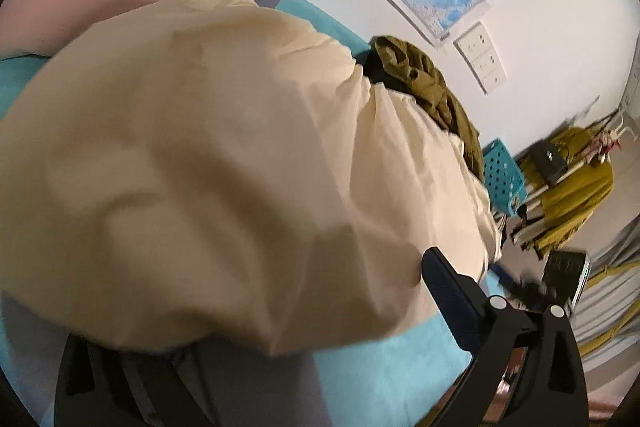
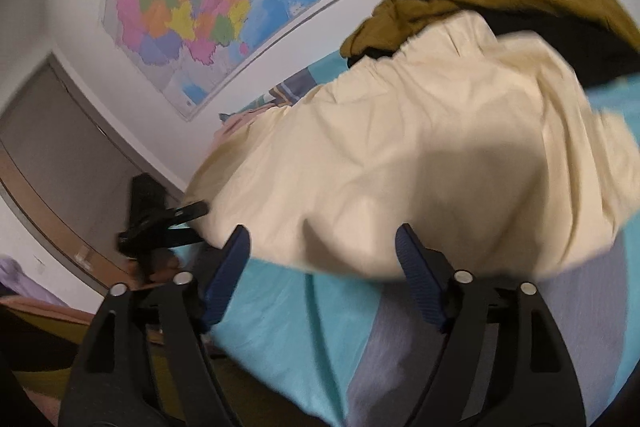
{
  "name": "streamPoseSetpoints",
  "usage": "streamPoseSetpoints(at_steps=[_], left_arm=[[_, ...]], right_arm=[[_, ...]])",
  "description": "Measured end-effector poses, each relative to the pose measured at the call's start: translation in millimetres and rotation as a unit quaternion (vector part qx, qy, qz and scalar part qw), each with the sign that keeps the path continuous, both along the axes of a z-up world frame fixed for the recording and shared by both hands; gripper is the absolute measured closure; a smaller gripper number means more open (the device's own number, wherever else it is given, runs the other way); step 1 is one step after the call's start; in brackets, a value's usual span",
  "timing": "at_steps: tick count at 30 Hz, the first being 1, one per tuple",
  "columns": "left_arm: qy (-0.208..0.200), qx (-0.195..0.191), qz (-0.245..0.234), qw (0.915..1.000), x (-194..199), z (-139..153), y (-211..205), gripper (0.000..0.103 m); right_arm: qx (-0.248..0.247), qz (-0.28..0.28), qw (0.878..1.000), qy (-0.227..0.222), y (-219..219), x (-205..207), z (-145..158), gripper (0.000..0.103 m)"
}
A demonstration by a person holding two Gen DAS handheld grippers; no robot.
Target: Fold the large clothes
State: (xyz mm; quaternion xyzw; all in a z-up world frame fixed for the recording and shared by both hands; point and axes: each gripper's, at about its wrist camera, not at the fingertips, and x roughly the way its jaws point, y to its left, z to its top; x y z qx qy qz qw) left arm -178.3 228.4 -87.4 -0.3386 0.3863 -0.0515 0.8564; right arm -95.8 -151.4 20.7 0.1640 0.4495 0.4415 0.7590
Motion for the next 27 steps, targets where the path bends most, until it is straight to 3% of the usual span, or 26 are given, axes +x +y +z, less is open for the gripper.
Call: streamPoseSetpoints(at_steps=[7, 11, 17, 21, 27], left_arm=[[-0.001, 0.015, 0.014, 0.9998, 18.7, 2.8, -1.5, 0.007], [0.010, 0.047, 0.030, 0.9984, 23.5, 5.3, -6.5, 0.015], [0.019, 0.070, 0.032, 0.9968, 23.5, 5.4, -6.6, 0.020], [0.022, 0.070, 0.035, 0.9967, 25.2, 5.7, -7.0, 0.019], [0.034, 0.103, 0.038, 0.9934, 32.3, 6.9, -13.8, 0.019]], right_arm=[[0.007, -0.077, 0.995, 0.069, -37.5, 0.2, -19.9, 0.021], [-0.009, -0.125, 0.988, 0.085, -40.2, 10.8, -28.0, 0.017], [-0.044, -0.151, 0.986, 0.058, -12.6, 29.0, -29.3, 0.007], [-0.041, -0.182, 0.981, 0.046, 0.5, 42.4, -31.8, 0.006], [-0.052, -0.201, 0.978, 0.032, 16.1, 52.0, -32.3, 0.006]])
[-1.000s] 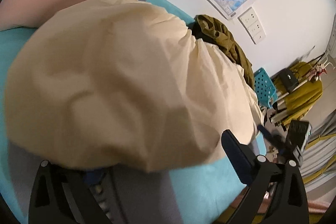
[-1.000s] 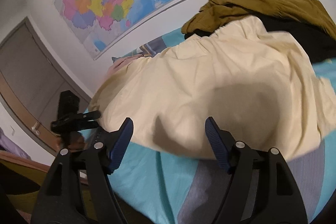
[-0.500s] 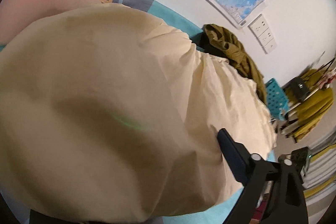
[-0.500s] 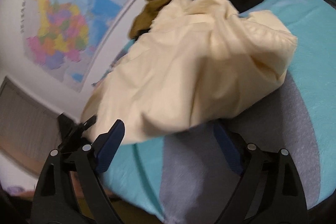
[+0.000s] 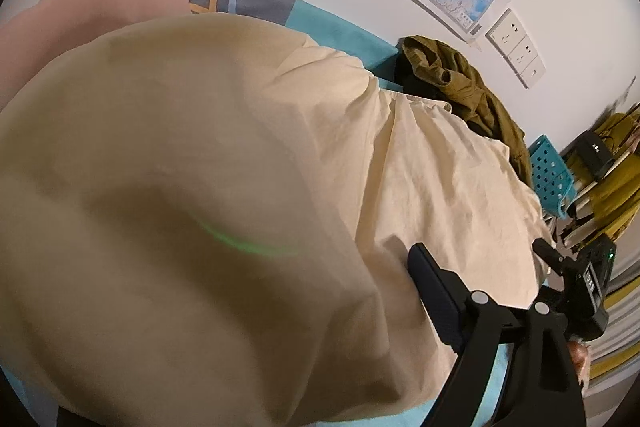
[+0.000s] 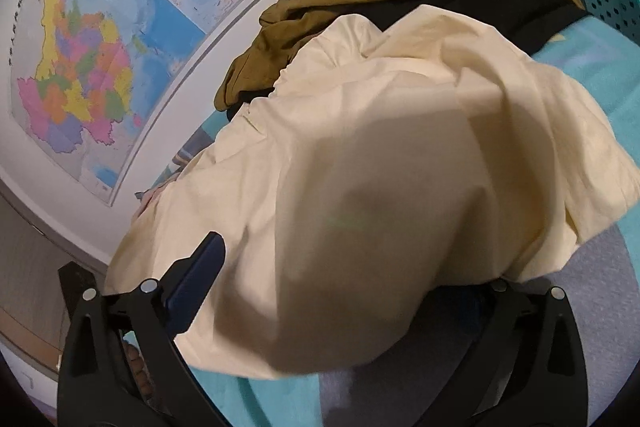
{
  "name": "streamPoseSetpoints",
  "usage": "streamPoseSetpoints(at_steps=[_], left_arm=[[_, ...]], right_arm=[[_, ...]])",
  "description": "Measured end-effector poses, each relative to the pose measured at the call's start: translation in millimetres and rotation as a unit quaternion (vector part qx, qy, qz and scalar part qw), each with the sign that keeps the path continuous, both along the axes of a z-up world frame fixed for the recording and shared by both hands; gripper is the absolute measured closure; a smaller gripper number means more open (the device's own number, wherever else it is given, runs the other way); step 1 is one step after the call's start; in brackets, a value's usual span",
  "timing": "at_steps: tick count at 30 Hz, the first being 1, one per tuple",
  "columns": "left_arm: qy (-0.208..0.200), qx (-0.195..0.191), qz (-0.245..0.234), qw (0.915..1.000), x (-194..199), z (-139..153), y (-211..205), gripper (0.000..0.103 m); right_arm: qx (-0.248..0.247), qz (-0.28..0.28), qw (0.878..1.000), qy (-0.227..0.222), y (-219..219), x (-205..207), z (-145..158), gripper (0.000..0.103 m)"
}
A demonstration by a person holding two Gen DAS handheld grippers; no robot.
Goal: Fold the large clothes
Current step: 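Press the folded cream garment down with both grippers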
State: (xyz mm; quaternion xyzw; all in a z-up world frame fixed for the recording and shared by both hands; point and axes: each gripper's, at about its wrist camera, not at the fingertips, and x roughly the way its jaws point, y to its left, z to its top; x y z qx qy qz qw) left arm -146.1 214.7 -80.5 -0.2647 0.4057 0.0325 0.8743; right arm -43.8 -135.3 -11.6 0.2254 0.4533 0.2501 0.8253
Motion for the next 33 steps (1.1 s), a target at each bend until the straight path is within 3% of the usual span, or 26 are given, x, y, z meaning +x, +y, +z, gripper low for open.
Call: streamPoseSetpoints(at_steps=[8, 15, 18, 19, 23, 27, 30, 33], left_arm=[[0.003, 0.034, 0.011, 0.9994, 4.5, -0.9, -6.2, 0.017], [0.004, 0.042, 0.013, 0.9990, 11.2, -0.2, -9.0, 0.014], [0.005, 0.041, 0.014, 0.9991, 13.9, 0.1, -7.6, 0.014], [0.006, 0.041, 0.014, 0.9990, 14.9, 0.3, -7.3, 0.014], [0.006, 0.040, 0.020, 0.9990, 17.6, 1.2, -2.7, 0.028], [0.005, 0.033, 0.019, 0.9993, 18.1, 0.2, 1.0, 0.031], [0.000, 0.031, 0.010, 0.9995, 20.7, -0.3, -1.4, 0.021], [0.002, 0.043, 0.015, 0.9990, 23.3, -0.4, -5.8, 0.021]], right_arm=[[0.031, 0.007, 0.999, 0.031, -9.3, -4.9, -0.3, 0.006], [0.018, 0.013, 1.000, 0.019, 8.9, 12.5, -1.2, 0.007], [0.008, 0.019, 1.000, 0.013, 18.5, 20.1, -2.5, 0.015], [0.002, 0.017, 1.000, 0.012, 18.7, 22.3, -3.3, 0.024], [0.020, 0.026, 0.999, 0.024, 15.1, 30.0, -7.8, 0.039], [0.024, 0.033, 0.999, 0.023, 15.6, 31.8, -9.4, 0.037], [0.013, 0.047, 0.999, 0.015, 23.2, 32.7, -8.0, 0.030], [0.013, 0.044, 0.999, 0.010, 23.7, 34.1, -9.1, 0.034]])
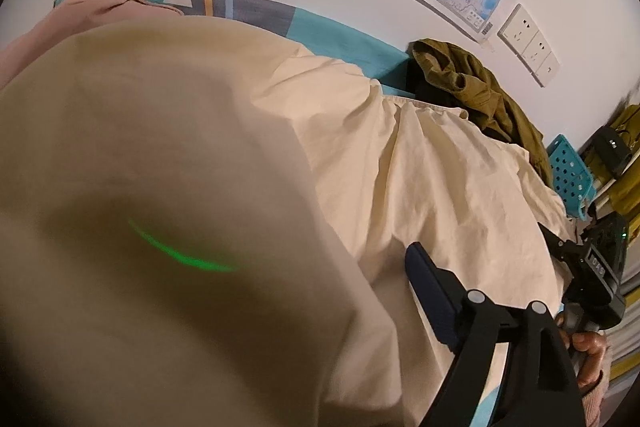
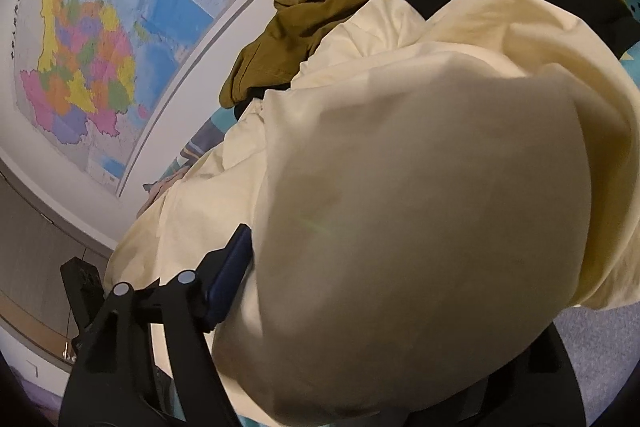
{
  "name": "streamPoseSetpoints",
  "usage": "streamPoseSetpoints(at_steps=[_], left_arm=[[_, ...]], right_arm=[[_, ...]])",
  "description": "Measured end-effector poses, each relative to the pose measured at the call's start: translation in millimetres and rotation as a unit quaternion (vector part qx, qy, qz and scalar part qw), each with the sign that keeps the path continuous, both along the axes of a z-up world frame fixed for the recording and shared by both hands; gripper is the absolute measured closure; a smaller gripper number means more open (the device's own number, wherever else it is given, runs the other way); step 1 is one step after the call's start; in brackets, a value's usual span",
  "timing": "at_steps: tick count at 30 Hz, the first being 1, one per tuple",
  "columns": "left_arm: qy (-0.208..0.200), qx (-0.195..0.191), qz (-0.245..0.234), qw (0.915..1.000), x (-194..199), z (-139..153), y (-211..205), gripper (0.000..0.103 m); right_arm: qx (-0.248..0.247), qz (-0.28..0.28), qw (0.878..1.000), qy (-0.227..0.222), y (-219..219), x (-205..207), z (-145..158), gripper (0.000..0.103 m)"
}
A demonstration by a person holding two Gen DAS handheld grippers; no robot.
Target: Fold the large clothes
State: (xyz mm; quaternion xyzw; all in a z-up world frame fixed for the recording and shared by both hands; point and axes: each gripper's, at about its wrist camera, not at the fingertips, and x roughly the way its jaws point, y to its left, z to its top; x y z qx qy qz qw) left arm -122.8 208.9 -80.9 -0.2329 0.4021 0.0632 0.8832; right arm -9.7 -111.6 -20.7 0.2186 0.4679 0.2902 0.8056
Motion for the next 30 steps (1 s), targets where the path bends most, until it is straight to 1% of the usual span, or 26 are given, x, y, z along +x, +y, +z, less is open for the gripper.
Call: streamPoseSetpoints(at_steps=[1, 2, 3, 4, 5, 6, 7, 8, 9, 10, 13, 14, 17, 19, 20, 21, 22, 23, 24, 25, 27, 30], left_arm=[[0.001, 0.002, 0.002, 1.0000, 0.7, 0.0, -0.5, 0.021], [0.002, 0.003, 0.004, 1.0000, 1.2, 0.1, -0.4, 0.023], [0.004, 0.005, 0.005, 1.0000, 1.1, 0.3, 0.1, 0.026], [0.006, 0.005, 0.008, 0.9999, 0.8, 0.7, 0.5, 0.028], [0.007, 0.005, 0.010, 0.9999, 0.0, 1.0, 1.4, 0.032], [0.008, 0.006, 0.012, 0.9999, 0.1, 1.2, 1.6, 0.037], [0.009, 0.006, 0.014, 0.9998, -0.6, 1.4, 2.3, 0.040], [0.009, 0.007, 0.015, 0.9998, -1.2, 1.6, 2.9, 0.044], [0.009, 0.007, 0.014, 0.9998, -1.1, 1.6, 3.1, 0.045], [0.008, 0.004, 0.014, 0.9999, -1.5, 1.3, 3.9, 0.045], [0.004, -0.009, 0.008, 0.9999, -0.4, 0.2, 5.8, 0.039], [0.004, -0.008, 0.007, 0.9999, 0.3, 0.3, 5.0, 0.037], [0.002, -0.001, 0.008, 1.0000, 1.3, 0.1, 2.7, 0.036], [0.004, 0.004, 0.009, 0.9999, 1.6, 0.1, 1.8, 0.037], [0.007, 0.004, 0.012, 0.9999, 1.5, 0.5, 2.7, 0.040], [0.008, 0.005, 0.014, 0.9999, 1.2, 1.0, 3.2, 0.046], [0.010, 0.007, 0.013, 0.9998, 0.6, 1.8, 3.7, 0.049], [0.011, 0.008, 0.015, 0.9998, -0.2, 2.1, 4.7, 0.055], [0.014, 0.007, 0.018, 0.9997, -1.4, 2.9, 6.4, 0.062], [0.013, 0.004, 0.017, 0.9998, -2.9, 4.5, 7.5, 0.065], [0.015, -0.002, 0.014, 0.9998, -6.0, 7.8, 8.7, 0.072], [0.012, -0.003, 0.003, 0.9999, -12.0, 14.0, 7.1, 0.072]], right_arm=[[-0.001, 0.002, 1.000, -0.001, 0.0, 0.7, -0.6, 0.038], [0.001, 0.003, 1.000, 0.001, -0.7, 1.3, -1.4, 0.044], [0.005, 0.004, 1.000, 0.003, -1.6, 2.0, -2.2, 0.046], [0.009, 0.008, 1.000, 0.005, -2.7, 2.5, -3.2, 0.052], [0.016, 0.008, 1.000, 0.008, -4.2, 2.4, -3.9, 0.058], [0.021, 0.010, 1.000, 0.009, -4.4, 2.4, -3.9, 0.061], [0.029, 0.014, 0.999, 0.010, -5.6, 2.0, -3.9, 0.064], [0.033, 0.014, 0.999, 0.011, -6.7, 1.9, -4.0, 0.065], [0.037, 0.013, 0.999, 0.012, -7.3, 1.7, -4.7, 0.065], [0.038, 0.013, 0.999, 0.012, -6.9, 2.1, -6.0, 0.062], [0.041, 0.016, 0.999, 0.017, -4.8, 4.6, -7.5, 0.057], [0.038, 0.018, 0.999, 0.016, -2.5, 5.1, -7.0, 0.054], [0.029, 0.023, 0.999, 0.011, 4.1, 5.7, -5.6, 0.050], [0.027, 0.019, 0.999, 0.011, 5.2, 6.8, -6.1, 0.053], [0.025, 0.020, 0.999, 0.009, 5.7, 6.7, -6.1, 0.058], [0.028, 0.020, 0.999, 0.009, 4.5, 6.6, -6.5, 0.061], [0.036, 0.020, 0.999, 0.009, 2.6, 5.8, -6.1, 0.066], [0.041, 0.022, 0.999, 0.010, 1.1, 5.2, -4.9, 0.071], [0.046, 0.023, 0.999, 0.010, 0.2, 4.6, -3.2, 0.074], [0.059, 0.028, 0.998, 0.007, -1.7, 1.8, 1.8, 0.077], [0.063, 0.037, 0.997, 0.001, -4.2, -3.9, 9.9, 0.079], [0.063, 0.050, 0.997, 0.003, -6.0, -8.1, 14.1, 0.077]])
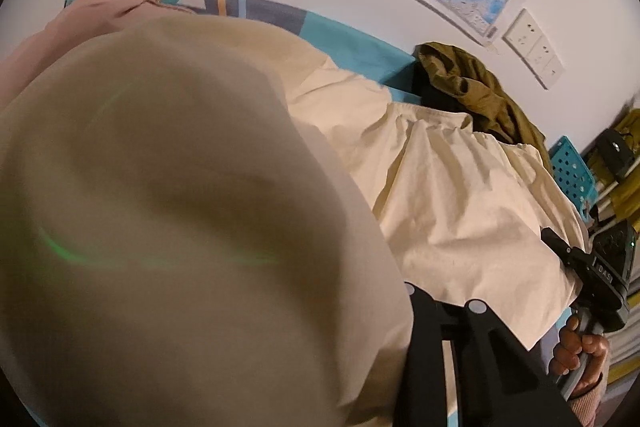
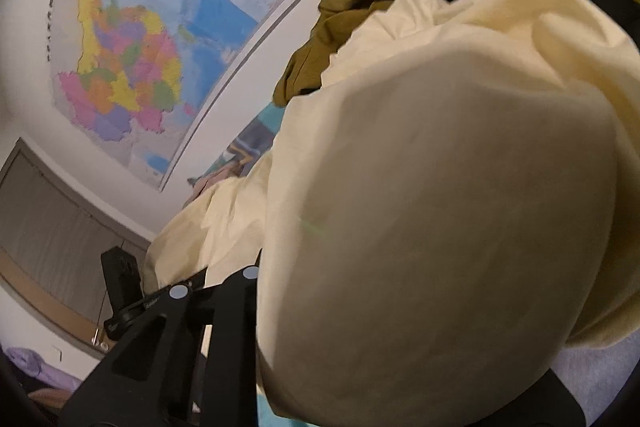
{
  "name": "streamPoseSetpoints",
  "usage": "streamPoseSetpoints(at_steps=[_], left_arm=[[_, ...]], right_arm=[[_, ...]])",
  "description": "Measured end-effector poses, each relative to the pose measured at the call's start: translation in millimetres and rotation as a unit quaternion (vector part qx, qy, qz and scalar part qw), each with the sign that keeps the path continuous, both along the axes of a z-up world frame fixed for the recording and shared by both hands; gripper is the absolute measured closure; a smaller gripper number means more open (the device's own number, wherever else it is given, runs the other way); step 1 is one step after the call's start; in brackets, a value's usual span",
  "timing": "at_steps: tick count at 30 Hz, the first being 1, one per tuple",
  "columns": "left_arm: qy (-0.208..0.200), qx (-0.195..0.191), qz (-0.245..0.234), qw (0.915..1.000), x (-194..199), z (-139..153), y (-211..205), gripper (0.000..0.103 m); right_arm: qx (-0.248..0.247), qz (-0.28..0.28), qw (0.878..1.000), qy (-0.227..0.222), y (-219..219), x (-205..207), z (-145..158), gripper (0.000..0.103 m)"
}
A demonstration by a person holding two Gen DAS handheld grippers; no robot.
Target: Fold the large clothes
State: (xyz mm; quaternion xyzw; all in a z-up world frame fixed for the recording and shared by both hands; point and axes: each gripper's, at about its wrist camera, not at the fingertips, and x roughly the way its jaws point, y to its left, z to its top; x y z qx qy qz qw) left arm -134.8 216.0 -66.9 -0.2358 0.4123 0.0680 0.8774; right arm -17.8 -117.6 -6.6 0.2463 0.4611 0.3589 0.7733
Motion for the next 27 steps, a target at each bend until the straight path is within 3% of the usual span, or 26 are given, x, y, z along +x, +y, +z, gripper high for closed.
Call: streamPoseSetpoints(at_steps=[2, 8, 9, 11, 13, 14, 17, 20, 27], left_arm=[[0.003, -0.009, -0.006, 0.9999, -0.7, -2.5, 3.2, 0.067], [0.009, -0.033, -0.007, 0.9994, 6.8, -11.0, 10.8, 0.042], [0.009, -0.033, -0.011, 0.9994, 8.7, -10.3, 9.2, 0.036], [0.010, -0.026, -0.017, 0.9995, 13.2, -9.1, 5.9, 0.034], [0.011, -0.016, -0.018, 0.9997, 15.1, -8.8, 3.3, 0.034], [0.013, -0.008, -0.016, 0.9998, 15.8, -8.2, 2.0, 0.039], [0.017, 0.002, -0.005, 0.9998, 13.1, -5.2, 4.7, 0.062], [0.009, 0.003, -0.008, 0.9999, 8.6, 5.4, 6.2, 0.076], [-0.010, 0.027, -0.022, 0.9993, 4.9, 33.1, 2.3, 0.084]], right_arm=[[-0.008, 0.002, 1.000, 0.017, -1.5, 2.4, -7.7, 0.065], [-0.017, 0.004, 0.999, 0.032, 7.8, 10.2, -21.9, 0.047], [-0.020, 0.005, 0.999, 0.029, 11.8, 11.9, -21.2, 0.046], [-0.022, 0.007, 0.999, 0.026, 16.3, 15.2, -21.5, 0.044], [-0.024, 0.001, 0.999, 0.022, 18.7, 17.1, -23.2, 0.055], [-0.023, 0.003, 1.000, 0.021, 19.5, 17.6, -23.9, 0.063], [-0.017, 0.004, 1.000, 0.013, 19.4, 15.3, -19.5, 0.075], [-0.012, 0.010, 1.000, -0.002, 21.5, 12.5, -6.7, 0.081], [-0.014, 0.021, 0.998, -0.057, 25.8, 1.8, 37.4, 0.084]])
